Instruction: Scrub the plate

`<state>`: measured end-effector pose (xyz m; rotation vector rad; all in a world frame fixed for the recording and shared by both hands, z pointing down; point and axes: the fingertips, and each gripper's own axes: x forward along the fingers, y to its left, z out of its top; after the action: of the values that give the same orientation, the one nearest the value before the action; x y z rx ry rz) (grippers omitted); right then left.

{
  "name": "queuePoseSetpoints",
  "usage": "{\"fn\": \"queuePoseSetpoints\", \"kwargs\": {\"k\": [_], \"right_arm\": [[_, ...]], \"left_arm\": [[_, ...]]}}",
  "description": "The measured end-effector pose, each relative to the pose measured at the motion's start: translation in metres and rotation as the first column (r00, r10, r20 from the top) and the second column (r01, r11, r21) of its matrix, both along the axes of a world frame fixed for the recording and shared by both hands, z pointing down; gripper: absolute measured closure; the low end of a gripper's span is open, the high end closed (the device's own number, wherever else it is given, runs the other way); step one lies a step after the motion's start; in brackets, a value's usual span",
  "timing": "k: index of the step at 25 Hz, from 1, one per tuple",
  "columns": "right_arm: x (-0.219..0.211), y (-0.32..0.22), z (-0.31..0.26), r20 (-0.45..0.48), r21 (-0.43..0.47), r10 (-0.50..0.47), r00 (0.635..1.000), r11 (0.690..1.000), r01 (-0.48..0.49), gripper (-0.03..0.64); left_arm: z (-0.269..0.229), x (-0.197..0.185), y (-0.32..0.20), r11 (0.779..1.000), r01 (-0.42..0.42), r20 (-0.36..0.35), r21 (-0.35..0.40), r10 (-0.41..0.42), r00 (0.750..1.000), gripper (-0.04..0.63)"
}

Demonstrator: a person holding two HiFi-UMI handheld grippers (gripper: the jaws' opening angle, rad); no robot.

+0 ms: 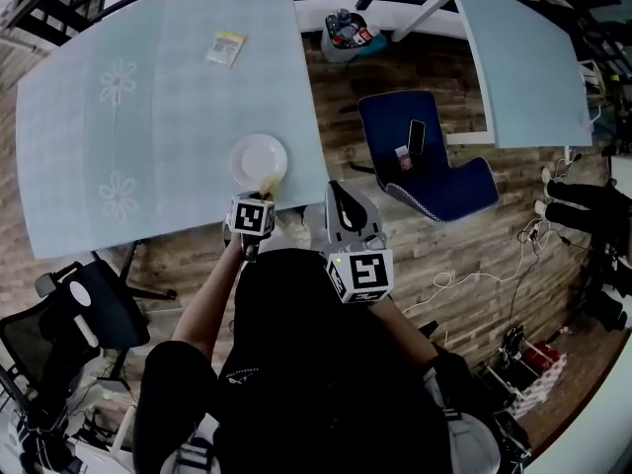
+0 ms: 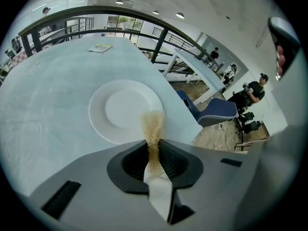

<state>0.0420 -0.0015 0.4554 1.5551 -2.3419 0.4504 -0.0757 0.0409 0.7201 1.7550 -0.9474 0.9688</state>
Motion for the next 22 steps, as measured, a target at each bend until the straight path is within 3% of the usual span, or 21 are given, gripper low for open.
{"fn": "queuePoseSetpoints", "kwargs": {"k": [5,22], "right_arm": [[-0.010,0.008,0.002,0.003,0.000,0.042,0.999,0.999,-0.042,0.612],[-0.055,0.017,0.003,0.026,0.004,0.068,0.997,0.998,-0.068,0.612]], "left_arm": [[0.001,-0.005,-0.003,1.000,0.015,-0.056,-0.021,-0.016,0.998,0.529],[0.003,-0.070,0.002,1.000,0.002,-0.007,-0.023,-0.002,1.000,0.529]]}}
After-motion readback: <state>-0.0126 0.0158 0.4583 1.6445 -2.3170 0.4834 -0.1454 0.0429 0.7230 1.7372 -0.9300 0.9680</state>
